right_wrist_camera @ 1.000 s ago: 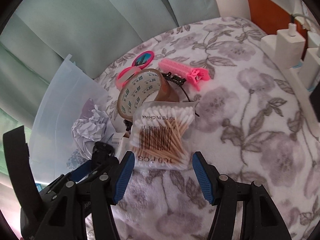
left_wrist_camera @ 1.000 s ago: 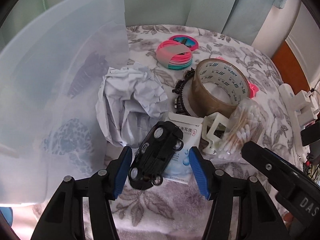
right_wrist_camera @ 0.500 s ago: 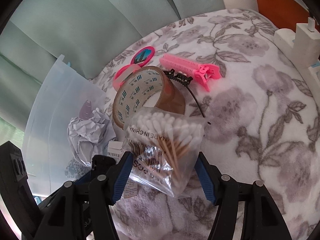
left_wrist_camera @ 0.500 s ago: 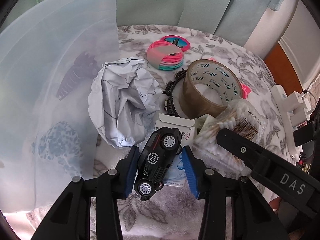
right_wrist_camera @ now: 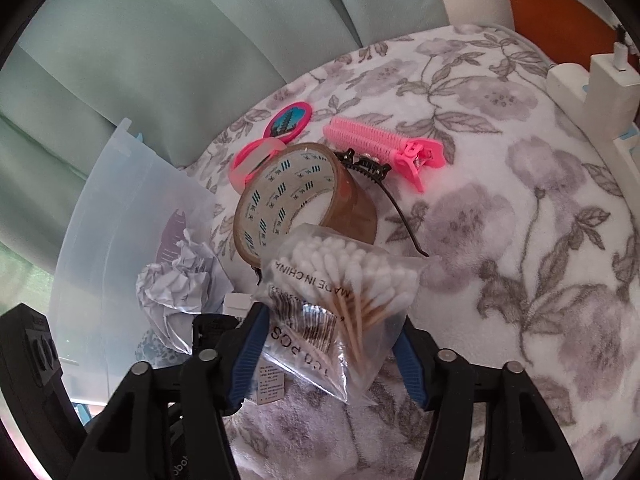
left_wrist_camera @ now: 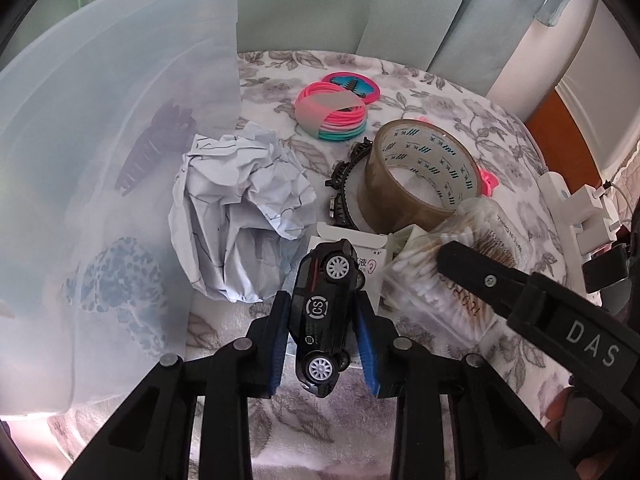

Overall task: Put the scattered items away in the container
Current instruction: 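Grasp the black toy car with the left tool while the right tool grasps the cotton swab bag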

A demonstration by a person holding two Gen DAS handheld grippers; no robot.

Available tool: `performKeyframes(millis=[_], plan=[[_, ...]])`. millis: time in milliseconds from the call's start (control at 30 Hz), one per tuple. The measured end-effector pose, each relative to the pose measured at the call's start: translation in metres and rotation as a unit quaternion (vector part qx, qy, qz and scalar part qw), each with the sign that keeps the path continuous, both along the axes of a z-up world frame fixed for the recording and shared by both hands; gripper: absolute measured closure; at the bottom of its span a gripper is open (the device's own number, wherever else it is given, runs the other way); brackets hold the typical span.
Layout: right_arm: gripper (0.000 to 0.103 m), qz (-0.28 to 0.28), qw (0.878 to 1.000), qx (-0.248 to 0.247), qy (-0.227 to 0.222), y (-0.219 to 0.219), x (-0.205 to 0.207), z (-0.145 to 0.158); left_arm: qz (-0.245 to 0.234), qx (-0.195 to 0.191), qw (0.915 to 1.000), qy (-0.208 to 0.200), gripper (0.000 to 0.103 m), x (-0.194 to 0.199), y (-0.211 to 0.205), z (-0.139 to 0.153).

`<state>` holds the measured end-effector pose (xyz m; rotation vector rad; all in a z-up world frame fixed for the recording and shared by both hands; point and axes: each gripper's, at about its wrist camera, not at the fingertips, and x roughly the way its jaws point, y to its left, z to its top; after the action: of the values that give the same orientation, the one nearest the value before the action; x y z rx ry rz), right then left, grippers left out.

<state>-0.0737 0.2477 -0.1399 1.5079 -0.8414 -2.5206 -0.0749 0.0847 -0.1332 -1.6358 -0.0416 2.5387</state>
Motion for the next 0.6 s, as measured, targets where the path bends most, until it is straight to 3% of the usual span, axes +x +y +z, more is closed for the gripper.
performKeyframes(millis=[600], plan=[[0.074,-0.013,0.999,0.008,0.031,0.004,0.029,0.033,-0.013,0.008,0.9995,0.027,0.071,0.021,-0.004,0.022]])
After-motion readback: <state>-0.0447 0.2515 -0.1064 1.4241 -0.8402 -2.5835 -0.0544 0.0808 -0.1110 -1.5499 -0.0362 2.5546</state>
